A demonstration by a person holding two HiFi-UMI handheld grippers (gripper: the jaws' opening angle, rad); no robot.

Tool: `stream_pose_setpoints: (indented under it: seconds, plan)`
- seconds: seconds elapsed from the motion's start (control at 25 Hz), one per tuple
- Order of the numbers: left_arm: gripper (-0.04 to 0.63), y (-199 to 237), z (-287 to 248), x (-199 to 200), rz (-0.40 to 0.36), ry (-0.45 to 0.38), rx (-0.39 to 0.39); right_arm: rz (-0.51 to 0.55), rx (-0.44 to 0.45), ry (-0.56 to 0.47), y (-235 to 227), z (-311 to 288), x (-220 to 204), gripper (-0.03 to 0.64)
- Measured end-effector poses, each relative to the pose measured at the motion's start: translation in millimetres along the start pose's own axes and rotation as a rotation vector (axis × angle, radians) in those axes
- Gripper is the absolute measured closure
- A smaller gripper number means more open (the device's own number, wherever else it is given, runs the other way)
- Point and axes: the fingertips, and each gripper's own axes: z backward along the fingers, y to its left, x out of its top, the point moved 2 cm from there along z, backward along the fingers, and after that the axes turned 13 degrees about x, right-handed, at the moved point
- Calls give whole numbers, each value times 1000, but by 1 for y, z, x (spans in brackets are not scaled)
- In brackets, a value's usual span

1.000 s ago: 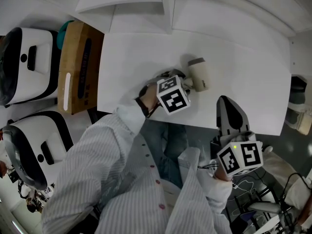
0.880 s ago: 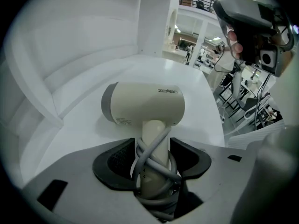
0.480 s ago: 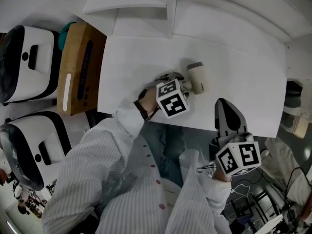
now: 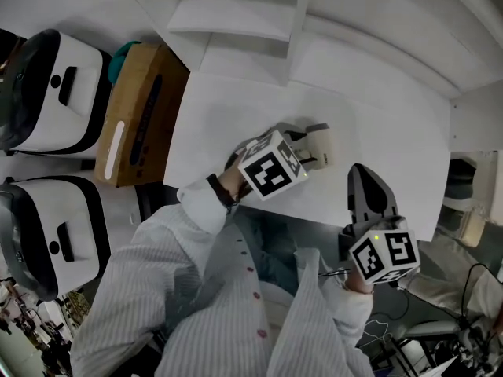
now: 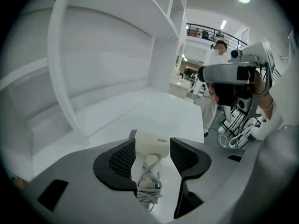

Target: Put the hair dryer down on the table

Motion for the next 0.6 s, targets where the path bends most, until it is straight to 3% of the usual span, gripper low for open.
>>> stream_pose_setpoints:
  seconds: [0.4,0.6]
  plan:
    - [389,16,83,71,163,-300,35,123,42,-56,11,-4,55,606]
    - [398,19,121,104,209,-446,40,185,74,-88,17,-9,81,606]
